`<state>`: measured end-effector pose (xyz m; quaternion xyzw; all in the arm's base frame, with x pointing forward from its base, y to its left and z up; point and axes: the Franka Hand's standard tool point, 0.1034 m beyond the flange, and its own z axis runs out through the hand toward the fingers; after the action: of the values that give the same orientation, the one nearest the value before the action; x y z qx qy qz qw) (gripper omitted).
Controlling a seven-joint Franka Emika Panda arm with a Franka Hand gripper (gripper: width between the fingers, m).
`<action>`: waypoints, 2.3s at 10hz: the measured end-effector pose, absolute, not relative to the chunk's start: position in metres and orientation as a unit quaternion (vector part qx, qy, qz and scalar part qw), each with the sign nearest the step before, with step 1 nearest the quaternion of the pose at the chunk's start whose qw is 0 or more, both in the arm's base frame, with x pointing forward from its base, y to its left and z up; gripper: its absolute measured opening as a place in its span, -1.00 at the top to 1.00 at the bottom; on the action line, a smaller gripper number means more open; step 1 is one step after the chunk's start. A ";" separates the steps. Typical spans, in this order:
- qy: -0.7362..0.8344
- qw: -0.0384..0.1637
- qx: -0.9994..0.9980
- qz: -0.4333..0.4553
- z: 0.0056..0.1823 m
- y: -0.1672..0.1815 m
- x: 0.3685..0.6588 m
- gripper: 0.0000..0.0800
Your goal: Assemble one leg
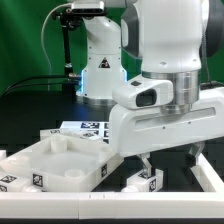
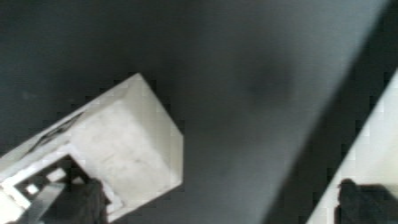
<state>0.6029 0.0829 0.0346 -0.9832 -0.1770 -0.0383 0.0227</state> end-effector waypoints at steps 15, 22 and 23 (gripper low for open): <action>-0.020 0.039 -0.998 -0.034 0.014 0.040 0.615 -0.62; -0.023 0.037 -0.998 -0.045 0.010 0.041 0.612 0.30; -0.024 0.037 -0.998 -0.045 0.012 0.042 0.610 0.30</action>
Offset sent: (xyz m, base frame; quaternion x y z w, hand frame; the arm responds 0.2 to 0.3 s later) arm 0.0000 0.0000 0.0000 0.0000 0.0000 0.0000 1.0000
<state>0.6099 0.0422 0.0121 -0.9980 -0.0236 -0.0452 0.0372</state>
